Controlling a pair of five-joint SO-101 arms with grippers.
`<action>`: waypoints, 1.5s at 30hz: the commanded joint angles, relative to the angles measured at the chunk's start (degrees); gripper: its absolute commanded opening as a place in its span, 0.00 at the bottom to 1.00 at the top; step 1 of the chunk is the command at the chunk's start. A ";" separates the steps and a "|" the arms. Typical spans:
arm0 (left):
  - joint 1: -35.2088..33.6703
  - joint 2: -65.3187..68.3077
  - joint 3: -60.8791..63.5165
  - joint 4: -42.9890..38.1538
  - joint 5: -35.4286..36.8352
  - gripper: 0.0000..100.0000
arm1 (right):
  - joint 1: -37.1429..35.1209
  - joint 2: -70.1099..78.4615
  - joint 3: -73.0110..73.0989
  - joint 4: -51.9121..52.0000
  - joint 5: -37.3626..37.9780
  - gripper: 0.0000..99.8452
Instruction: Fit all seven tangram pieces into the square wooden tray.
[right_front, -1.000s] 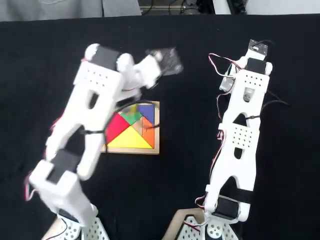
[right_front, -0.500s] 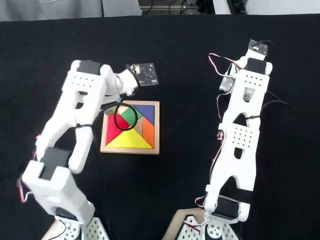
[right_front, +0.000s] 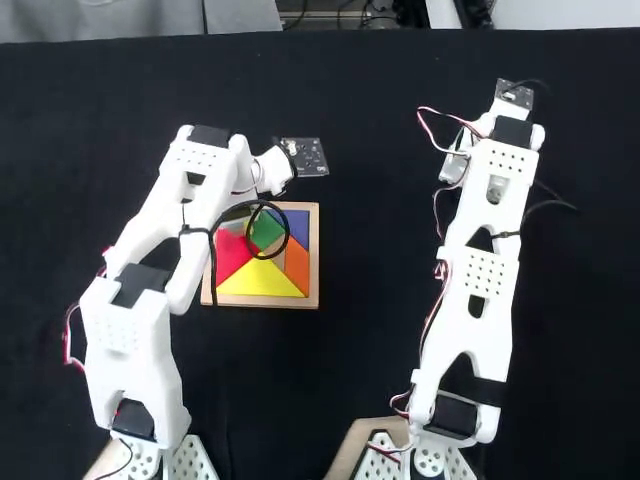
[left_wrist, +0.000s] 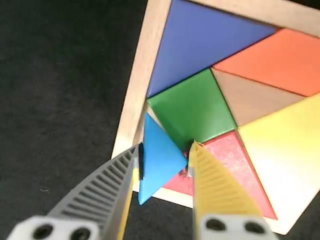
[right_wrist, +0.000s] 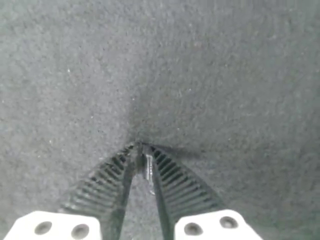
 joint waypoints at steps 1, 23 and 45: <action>0.40 -0.44 -3.30 -0.44 0.53 0.16 | -0.62 -0.66 -2.59 1.23 0.70 0.01; -1.98 0.18 -8.22 -0.62 2.37 0.28 | -0.88 -0.22 -2.86 1.23 0.79 0.01; -3.30 5.36 -15.34 -0.18 2.90 0.28 | -0.88 -0.22 -2.86 1.23 0.88 0.01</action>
